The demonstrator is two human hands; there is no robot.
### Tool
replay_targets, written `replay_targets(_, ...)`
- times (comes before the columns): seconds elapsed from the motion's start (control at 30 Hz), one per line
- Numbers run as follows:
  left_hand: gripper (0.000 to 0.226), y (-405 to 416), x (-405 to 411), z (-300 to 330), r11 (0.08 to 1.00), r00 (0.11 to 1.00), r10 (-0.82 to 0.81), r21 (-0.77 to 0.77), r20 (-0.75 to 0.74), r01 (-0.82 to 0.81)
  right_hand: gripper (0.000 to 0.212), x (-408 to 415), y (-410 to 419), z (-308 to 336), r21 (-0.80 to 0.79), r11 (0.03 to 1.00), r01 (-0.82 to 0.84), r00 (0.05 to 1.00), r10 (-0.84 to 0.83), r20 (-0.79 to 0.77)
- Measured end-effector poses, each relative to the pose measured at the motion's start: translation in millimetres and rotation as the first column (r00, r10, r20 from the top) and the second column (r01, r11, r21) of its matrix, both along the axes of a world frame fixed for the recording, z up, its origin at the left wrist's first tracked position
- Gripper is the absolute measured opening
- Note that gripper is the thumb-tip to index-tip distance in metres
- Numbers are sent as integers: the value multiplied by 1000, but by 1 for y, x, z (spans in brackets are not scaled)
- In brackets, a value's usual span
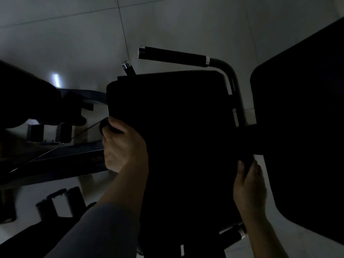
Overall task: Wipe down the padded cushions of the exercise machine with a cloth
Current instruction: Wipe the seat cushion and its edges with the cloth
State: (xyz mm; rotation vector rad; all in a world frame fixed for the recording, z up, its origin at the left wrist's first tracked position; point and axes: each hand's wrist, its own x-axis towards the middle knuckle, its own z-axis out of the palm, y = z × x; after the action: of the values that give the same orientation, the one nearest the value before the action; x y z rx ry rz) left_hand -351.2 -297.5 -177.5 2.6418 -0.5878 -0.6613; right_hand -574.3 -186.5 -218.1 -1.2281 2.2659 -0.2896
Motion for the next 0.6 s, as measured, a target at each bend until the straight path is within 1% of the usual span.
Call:
replay_targets(0.03,51,1,1,-2,1000,1000,-5,-2,-2,5,79,-2,8,2,0,1000,-30,999,30,33)
replay_targets(0.07,52,2,4,-5,1000,1000,-1,1,-6,1,79,-4,13,5,-11,999,-50,998,50,32)
replay_targets(0.1,54,4,6,-8,1000,1000,9,8,-4,-9,69,-6,10,2,-10,999,-50,998,50,36)
replay_targets(0.13,56,5,9,-12,1000,1000,22,17,-3,-22,58,-5,-7,3,12,1000,27,997,-27,67)
replay_targets(0.17,58,7,11,-13,1000,1000,24,20,-8,-24,51,-6,-27,-1,28,997,76,990,-79,120)
replay_targets(0.23,60,8,17,-17,1000,999,23,13,-38,-23,49,-4,-66,-2,49,991,121,976,-128,175)
replay_targets(0.3,59,9,19,-20,1000,998,7,-5,-58,-8,50,-3,-76,-10,22,991,133,975,-135,179)
replay_targets(0.4,58,13,16,-16,999,997,-48,-21,-65,46,53,-8,-43,-17,-13,992,125,963,-118,241)
replay_targets(0.5,56,18,16,-9,990,980,-126,-87,-152,114,57,-23,22,-17,-58,996,71,967,-55,248)
replay_targets(0.57,55,35,26,-4,967,946,-252,-91,-204,238,66,-27,59,-16,-53,994,92,964,-75,256)
replay_targets(0.6,55,51,30,-1,947,920,-322,-63,-225,316,69,-25,74,-16,-57,992,116,959,-96,267)
